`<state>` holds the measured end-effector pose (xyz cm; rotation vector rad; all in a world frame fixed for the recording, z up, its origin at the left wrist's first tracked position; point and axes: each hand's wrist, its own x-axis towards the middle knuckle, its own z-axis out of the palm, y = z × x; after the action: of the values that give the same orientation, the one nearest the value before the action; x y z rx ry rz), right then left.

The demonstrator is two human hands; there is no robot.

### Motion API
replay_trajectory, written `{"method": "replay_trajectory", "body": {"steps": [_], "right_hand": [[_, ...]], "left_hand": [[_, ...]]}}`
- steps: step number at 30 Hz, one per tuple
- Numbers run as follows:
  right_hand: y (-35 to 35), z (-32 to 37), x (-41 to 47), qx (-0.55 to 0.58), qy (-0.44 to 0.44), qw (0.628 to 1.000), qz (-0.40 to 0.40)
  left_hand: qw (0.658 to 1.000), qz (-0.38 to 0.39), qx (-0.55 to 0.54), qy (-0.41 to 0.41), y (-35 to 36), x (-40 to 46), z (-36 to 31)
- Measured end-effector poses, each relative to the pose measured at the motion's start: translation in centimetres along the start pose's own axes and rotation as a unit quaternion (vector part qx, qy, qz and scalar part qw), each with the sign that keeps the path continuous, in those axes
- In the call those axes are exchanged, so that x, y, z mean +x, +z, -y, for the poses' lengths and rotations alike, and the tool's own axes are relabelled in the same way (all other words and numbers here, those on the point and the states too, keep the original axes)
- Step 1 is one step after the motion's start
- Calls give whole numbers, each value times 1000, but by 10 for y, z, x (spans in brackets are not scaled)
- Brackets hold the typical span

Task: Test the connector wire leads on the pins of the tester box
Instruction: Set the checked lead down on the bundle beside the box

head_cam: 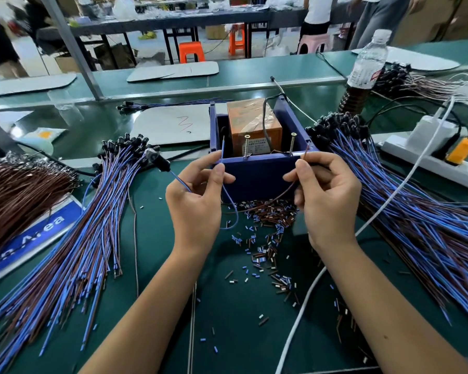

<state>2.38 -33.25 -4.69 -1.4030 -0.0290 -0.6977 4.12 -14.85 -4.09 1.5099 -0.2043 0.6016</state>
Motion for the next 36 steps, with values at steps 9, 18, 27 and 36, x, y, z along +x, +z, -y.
{"method": "replay_trajectory", "body": {"steps": [9, 18, 27, 36], "right_hand": [[1, -1, -2, -189, -138, 969, -81], [3, -1, -2, -209, -156, 963, -68], [2, -1, -3, -214, -153, 963, -60], [2, 2, -4, -217, -151, 963, -57]], "left_hand": [[1000, 19, -7, -9, 7, -2, 1], [998, 58, 8, -7, 9, -4, -2], [997, 70, 2, -13, 9, -5, -7], [998, 64, -2, -19, 8, -5, -8]]}}
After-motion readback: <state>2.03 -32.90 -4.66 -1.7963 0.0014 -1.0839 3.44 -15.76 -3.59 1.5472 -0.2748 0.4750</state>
